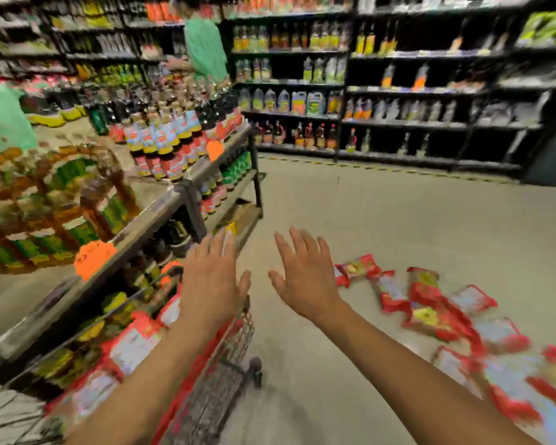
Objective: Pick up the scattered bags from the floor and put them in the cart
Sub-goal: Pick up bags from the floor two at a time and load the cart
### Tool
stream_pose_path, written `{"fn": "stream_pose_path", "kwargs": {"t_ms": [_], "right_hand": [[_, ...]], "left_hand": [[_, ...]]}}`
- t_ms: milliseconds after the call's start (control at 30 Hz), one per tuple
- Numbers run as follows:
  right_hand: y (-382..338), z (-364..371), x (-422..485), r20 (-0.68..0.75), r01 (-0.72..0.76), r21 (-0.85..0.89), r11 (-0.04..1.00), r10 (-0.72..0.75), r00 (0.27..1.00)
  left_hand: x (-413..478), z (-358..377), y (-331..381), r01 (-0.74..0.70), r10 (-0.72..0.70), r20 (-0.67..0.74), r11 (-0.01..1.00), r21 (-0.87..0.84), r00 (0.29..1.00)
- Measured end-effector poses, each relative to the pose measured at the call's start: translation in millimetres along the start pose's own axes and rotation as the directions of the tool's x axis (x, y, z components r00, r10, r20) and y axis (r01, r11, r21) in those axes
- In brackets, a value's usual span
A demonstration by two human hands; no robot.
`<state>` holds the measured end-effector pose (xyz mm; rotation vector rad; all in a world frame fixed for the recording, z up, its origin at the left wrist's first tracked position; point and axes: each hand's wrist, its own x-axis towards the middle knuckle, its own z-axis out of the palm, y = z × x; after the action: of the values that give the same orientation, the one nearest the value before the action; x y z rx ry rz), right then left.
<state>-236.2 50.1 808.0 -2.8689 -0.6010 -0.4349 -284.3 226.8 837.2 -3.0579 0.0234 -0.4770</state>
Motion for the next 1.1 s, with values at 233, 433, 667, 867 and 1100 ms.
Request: {"fn": "stream_pose_path", "kwargs": {"t_ms": [233,433,667,867,1100], "right_hand": [[242,-22,-66,0.024,-0.322,-0.106,0.941,0.326,0.945],[335,-19,-71,0.080,-0.382,-0.113,0.917,0.392,0.916],[376,44,19,0.188,-0.326,-0.065,0.943,0.332,0.924],[411,139,144,0.291,-0.289,-0.117,0.950,0.311,0.905],[485,261,277,0.404,-0.351,-0.148,0.924,0.381,0.831]], "left_hand": [[95,37,232,-0.284,0.282,-0.029,0.949,-0.137,0.959],[138,70,328,-0.350,0.356,0.017,0.924,-0.157,0.934],[213,140,311,-0.302,0.313,0.103,0.947,-0.112,0.944],[337,246,285,-0.291,0.307,0.199,0.951,-0.105,0.931],[478,396,271,-0.293,0.341,0.311,0.937,-0.192,0.887]]}}
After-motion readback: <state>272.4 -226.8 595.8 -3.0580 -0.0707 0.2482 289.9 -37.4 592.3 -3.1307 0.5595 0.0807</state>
